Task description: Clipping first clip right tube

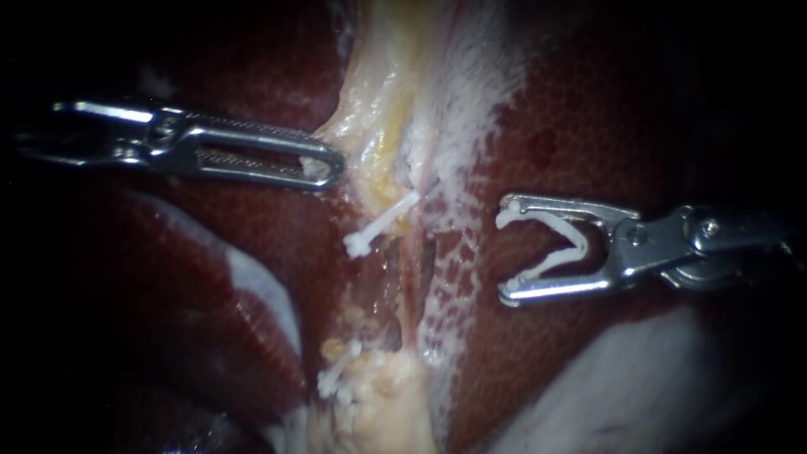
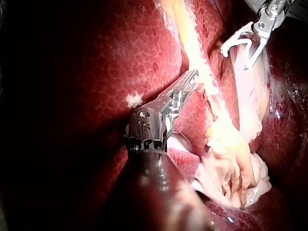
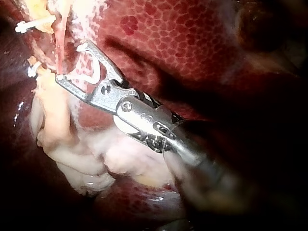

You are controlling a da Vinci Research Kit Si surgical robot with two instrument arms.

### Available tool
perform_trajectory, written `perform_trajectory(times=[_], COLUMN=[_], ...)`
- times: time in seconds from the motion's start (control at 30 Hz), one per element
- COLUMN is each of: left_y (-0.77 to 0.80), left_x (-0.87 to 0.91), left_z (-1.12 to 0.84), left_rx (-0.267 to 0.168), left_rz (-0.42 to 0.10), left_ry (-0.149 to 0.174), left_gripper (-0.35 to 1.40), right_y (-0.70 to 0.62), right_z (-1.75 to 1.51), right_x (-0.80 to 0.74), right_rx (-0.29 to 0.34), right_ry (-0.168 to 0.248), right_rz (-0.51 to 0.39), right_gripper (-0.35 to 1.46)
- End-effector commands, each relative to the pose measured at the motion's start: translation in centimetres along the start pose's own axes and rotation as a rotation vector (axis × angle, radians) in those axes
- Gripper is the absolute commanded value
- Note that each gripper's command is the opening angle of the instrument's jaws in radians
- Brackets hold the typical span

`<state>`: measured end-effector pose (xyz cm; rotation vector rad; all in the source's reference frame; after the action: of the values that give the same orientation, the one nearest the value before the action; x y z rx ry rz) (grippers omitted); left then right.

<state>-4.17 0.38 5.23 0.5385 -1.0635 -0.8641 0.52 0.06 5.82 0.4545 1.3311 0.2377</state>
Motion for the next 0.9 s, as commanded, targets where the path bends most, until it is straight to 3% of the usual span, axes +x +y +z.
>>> perform_trajectory(times=[0.03,0.17,0.3,0.5,0.57,0.73,0.9], left_y=[0.00,-0.01,0.01,0.04,0.03,-0.06,-0.17], left_x=[0.00,0.00,-0.07,-0.33,-0.44,-0.65,-0.71], left_z=[0.00,0.00,-0.06,-0.28,-0.37,-0.54,-0.57], left_rx=[0.000,0.000,0.006,-0.005,-0.004,0.000,-0.001], left_rz=[0.000,0.000,-0.003,-0.025,-0.021,-0.002,0.005], left_ry=[0.000,0.000,0.002,0.002,-0.013,-0.052,-0.062], left_gripper=[-0.11,-0.11,-0.11,-0.11,-0.13,-0.15,-0.15], right_y=[0.00,-0.02,-0.09,-0.22,-0.26,-0.28,-0.25], right_z=[0.00,0.03,0.14,0.40,0.48,0.64,0.81], right_x=[0.00,-0.04,-0.19,-0.49,-0.57,-0.64,-0.62], right_rx=[0.000,0.001,0.008,0.030,0.034,0.037,0.052], right_ry=[0.000,0.000,-0.001,-0.004,-0.005,-0.007,-0.008], right_rz=[0.000,-0.004,0.002,0.035,0.051,0.086,0.097], right_gripper=[0.60,0.60,0.60,0.60,0.60,0.60,0.59])
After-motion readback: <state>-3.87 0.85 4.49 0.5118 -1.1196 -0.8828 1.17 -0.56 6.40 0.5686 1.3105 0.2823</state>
